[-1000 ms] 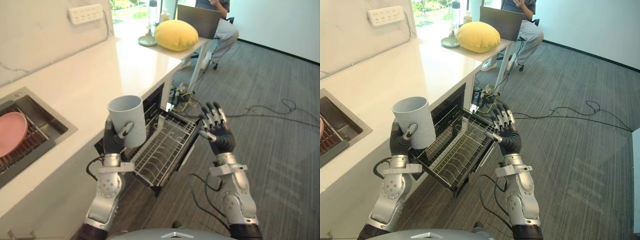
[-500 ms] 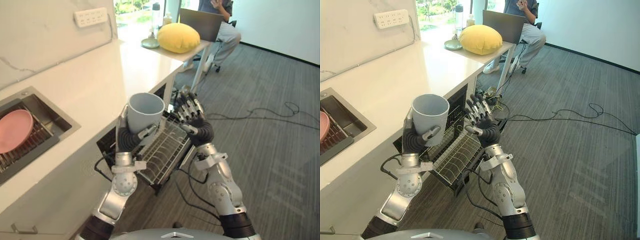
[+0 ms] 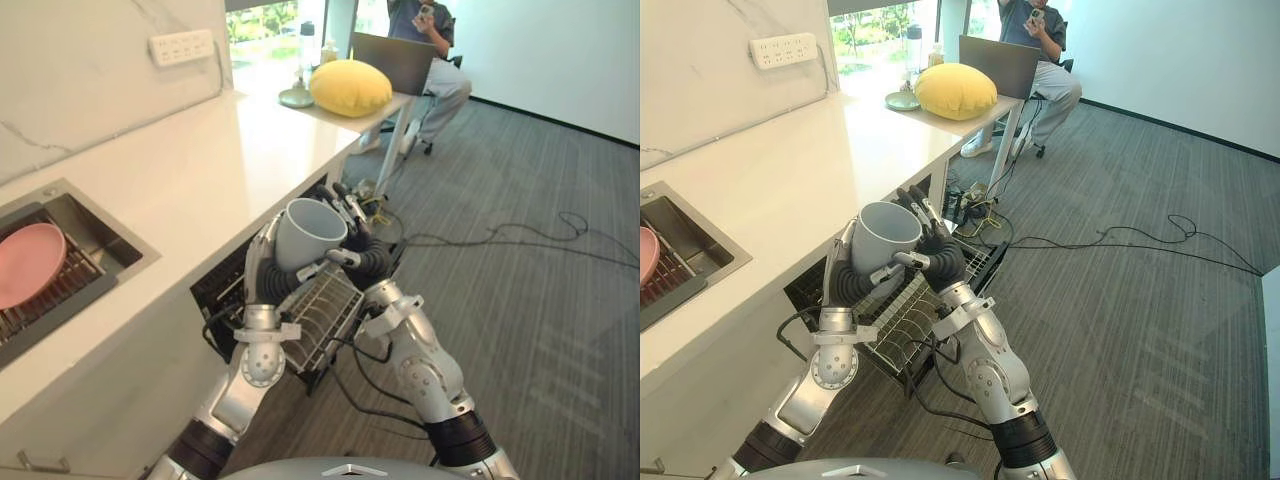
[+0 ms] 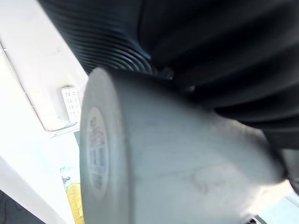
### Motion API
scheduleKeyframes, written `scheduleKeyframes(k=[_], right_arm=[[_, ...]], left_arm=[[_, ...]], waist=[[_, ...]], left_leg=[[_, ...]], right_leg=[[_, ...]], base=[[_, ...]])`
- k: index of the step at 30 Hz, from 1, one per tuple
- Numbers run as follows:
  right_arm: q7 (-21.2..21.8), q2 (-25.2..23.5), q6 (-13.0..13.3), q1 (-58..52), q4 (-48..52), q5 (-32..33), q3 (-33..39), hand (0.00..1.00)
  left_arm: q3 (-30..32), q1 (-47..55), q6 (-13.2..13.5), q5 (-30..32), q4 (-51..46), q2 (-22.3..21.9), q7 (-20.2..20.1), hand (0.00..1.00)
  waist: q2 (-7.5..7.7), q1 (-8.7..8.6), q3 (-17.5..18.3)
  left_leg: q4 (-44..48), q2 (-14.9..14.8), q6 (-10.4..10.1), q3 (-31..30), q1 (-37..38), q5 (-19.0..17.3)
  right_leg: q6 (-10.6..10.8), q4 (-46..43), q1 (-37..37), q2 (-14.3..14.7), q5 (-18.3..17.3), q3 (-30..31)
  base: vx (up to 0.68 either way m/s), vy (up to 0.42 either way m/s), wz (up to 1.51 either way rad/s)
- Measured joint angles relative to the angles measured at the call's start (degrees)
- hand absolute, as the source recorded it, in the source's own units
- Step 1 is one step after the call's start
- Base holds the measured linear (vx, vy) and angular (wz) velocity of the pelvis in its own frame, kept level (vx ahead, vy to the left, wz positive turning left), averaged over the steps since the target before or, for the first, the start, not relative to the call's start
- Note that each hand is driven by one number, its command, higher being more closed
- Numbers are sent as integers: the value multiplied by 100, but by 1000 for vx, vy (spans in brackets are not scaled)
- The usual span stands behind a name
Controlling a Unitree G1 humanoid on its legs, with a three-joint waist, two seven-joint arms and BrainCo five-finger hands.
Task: Walk over to the sink, pick up the cup, carry it to the dishwasher, place the cup inside the dishwasher, then close the dishwasher door
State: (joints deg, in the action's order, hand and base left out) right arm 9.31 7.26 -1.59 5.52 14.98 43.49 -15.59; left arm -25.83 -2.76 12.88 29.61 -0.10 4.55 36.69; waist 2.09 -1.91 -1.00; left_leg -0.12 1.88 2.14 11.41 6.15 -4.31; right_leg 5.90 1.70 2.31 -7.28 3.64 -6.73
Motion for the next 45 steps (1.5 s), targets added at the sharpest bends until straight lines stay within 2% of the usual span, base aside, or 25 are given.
scheduleKeyframes(k=[9, 15, 29, 45], right_arm=[[-242, 50, -158, 29, 0, -71, -41, 0], [-373, 149, -376, 199, 0, -120, -142, 0], [-448, 304, -763, 325, 0, -88, -209, 0], [-455, 569, -1389, 364, 0, 764, -221, 0]], left_arm=[[-152, -140, -39, 103, 152, 133, 66, 100], [-138, -174, -45, 117, 183, 168, 196, 100], [-143, -177, -56, 525, 183, 374, 244, 100], [-131, -182, -75, 1048, 176, 575, 340, 100]], waist=[[-1, 6, 64], [2, 9, 108], [-14, 34, 203], [25, 46, 259]], left_leg=[[-141, 7, -5, 2, 84, 97], [-142, 9, -5, 3, 67, 108], [-233, 14, -7, -24, 89, 169], [-310, 20, -5, -58, 86, 230]], right_leg=[[2, 10, -8, 9, 15, -2], [-3, 57, -5, 10, 52, -2], [-5, 61, -9, 14, 54, -17], [-6, 67, -19, 13, 58, -28]], base=[[-15, -5, 1], [-11, -5, 0], [-2, -1, 0], [-5, -3, 1]])
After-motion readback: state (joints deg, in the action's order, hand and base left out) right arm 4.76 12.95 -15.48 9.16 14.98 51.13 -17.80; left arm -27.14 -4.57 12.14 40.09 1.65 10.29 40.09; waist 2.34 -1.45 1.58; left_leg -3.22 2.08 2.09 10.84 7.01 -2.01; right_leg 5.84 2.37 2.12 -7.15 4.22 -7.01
